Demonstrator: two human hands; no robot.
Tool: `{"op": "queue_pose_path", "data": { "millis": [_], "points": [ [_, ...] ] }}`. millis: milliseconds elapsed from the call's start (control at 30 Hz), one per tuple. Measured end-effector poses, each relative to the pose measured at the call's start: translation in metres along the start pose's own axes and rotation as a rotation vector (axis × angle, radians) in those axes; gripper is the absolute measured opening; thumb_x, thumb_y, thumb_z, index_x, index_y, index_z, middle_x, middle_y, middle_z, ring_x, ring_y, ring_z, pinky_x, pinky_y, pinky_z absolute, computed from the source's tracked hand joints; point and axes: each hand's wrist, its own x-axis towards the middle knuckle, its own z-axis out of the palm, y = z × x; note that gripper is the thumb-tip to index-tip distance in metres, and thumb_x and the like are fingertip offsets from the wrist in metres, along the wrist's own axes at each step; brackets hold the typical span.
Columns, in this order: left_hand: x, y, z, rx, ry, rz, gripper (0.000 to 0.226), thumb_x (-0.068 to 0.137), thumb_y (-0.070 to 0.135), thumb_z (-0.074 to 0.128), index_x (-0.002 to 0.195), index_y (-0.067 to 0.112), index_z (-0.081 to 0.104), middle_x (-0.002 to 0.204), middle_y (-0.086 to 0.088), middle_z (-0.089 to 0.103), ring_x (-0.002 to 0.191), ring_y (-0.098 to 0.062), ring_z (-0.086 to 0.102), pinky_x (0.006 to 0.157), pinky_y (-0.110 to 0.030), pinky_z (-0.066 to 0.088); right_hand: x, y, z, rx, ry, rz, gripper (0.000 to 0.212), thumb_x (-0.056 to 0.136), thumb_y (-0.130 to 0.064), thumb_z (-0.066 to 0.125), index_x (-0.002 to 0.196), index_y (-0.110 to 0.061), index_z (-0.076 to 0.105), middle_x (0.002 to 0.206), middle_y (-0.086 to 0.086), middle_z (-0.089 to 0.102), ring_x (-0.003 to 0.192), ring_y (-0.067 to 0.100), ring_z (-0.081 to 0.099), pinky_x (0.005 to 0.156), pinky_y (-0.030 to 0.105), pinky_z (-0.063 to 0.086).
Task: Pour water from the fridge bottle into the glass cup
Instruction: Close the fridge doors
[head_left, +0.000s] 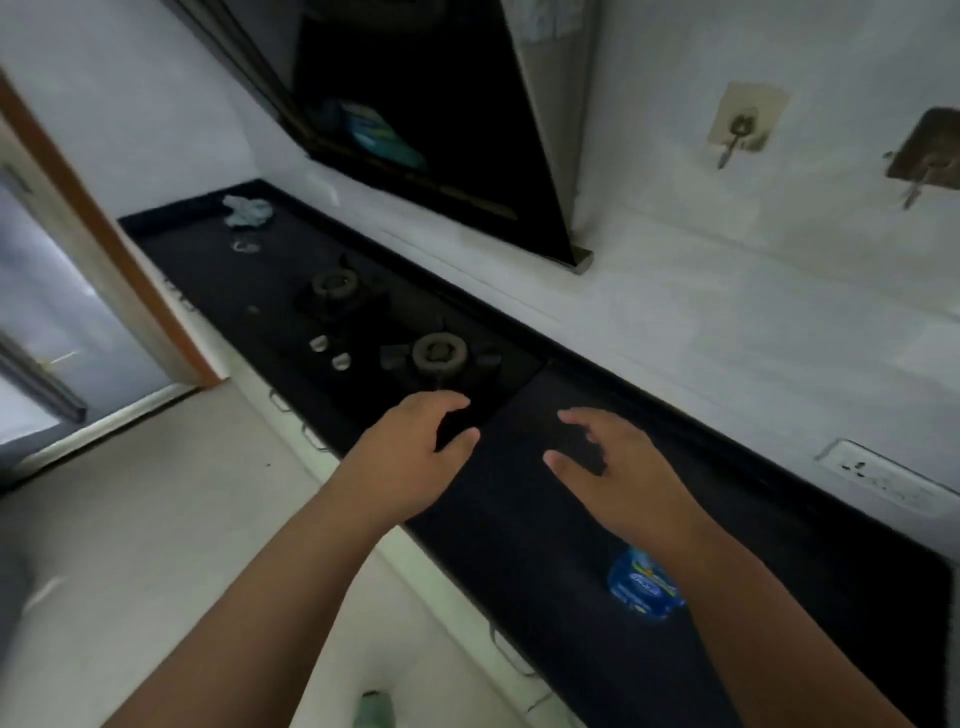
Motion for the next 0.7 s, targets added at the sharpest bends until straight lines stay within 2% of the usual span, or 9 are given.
{"op": "queue_pose_path", "data": {
  "millis": [67, 167, 267, 333, 433, 567, 700],
  "points": [
    [-0.021, -0.025, -0.027, 0.029, 0.065, -0.093, 0.051, 0.102, 0.050, 0.057, 0.151, 0.037, 0.048, 0.152, 0.009, 0.051, 0.119, -0.007, 0.057, 0.099, -0.026, 0.045, 0.013, -0.026, 0.017, -0.026, -0.088, -0.067, 0.058, 0.091, -0.061, 0.063, 0.144, -0.043, 0.050, 0.148, -0.026, 0.046, 0.142, 0.008, 0.041, 0.113, 0.038, 0.045],
    [-0.051, -0.071, -0.064, 0.083, 0.161, -0.209, 0.051, 0.103, 0.052, 0.055, 0.151, 0.036, 0.048, 0.153, 0.008, 0.051, 0.126, -0.013, 0.058, 0.106, -0.032, 0.047, 0.028, -0.067, 0.049, -0.029, -0.210, -0.144, 0.058, 0.094, -0.060, 0.061, 0.148, -0.044, 0.046, 0.152, -0.025, 0.042, 0.146, 0.006, 0.035, 0.115, 0.037, 0.042],
    [-0.081, -0.121, -0.096, 0.074, 0.252, -0.328, 0.048, 0.103, 0.050, 0.054, 0.149, 0.035, 0.050, 0.153, 0.009, 0.052, 0.127, -0.012, 0.057, 0.107, -0.031, 0.043, 0.042, -0.112, 0.089, -0.034, -0.321, -0.198, 0.056, 0.097, -0.056, 0.059, 0.150, -0.043, 0.045, 0.138, -0.028, 0.043, 0.141, 0.002, 0.036, 0.112, 0.031, 0.039],
    [-0.101, -0.154, -0.115, 0.066, 0.308, -0.398, 0.048, 0.104, 0.049, 0.054, 0.149, 0.034, 0.050, 0.153, 0.010, 0.052, 0.133, -0.011, 0.054, 0.109, -0.031, 0.041, 0.051, -0.146, 0.122, -0.040, -0.385, -0.225, 0.055, 0.099, -0.054, 0.059, 0.151, -0.043, 0.044, 0.142, -0.019, 0.046, 0.131, 0.000, 0.041, 0.106, 0.027, 0.038],
    [-0.134, -0.206, -0.149, 0.053, 0.386, -0.505, 0.047, 0.104, 0.050, 0.053, 0.148, 0.034, 0.050, 0.152, 0.012, 0.052, 0.138, -0.010, 0.050, 0.110, -0.030, 0.039, 0.063, -0.210, 0.176, -0.080, -0.478, -0.298, 0.056, 0.099, -0.055, 0.056, 0.152, -0.042, 0.042, 0.152, -0.010, 0.047, 0.140, 0.007, 0.040, 0.110, 0.030, 0.038],
    [-0.176, -0.276, -0.200, 0.039, 0.489, -0.611, 0.047, 0.104, 0.048, 0.053, 0.149, 0.033, 0.050, 0.151, 0.013, 0.052, 0.140, -0.009, 0.048, 0.112, -0.031, 0.040, 0.076, -0.300, 0.252, -0.121, -0.542, -0.457, 0.057, 0.100, -0.055, 0.055, 0.153, -0.038, 0.043, 0.155, -0.011, 0.046, 0.144, 0.011, 0.038, 0.117, 0.035, 0.037],
    [-0.210, -0.337, -0.249, 0.054, 0.573, -0.699, 0.049, 0.103, 0.054, 0.052, 0.148, 0.036, 0.049, 0.151, 0.014, 0.052, 0.137, -0.009, 0.050, 0.112, -0.036, 0.043, 0.085, -0.379, 0.320, -0.132, -0.565, -0.573, 0.055, 0.100, -0.054, 0.054, 0.152, -0.037, 0.043, 0.152, -0.010, 0.049, 0.140, 0.010, 0.042, 0.110, 0.030, 0.039]
  ]
}}
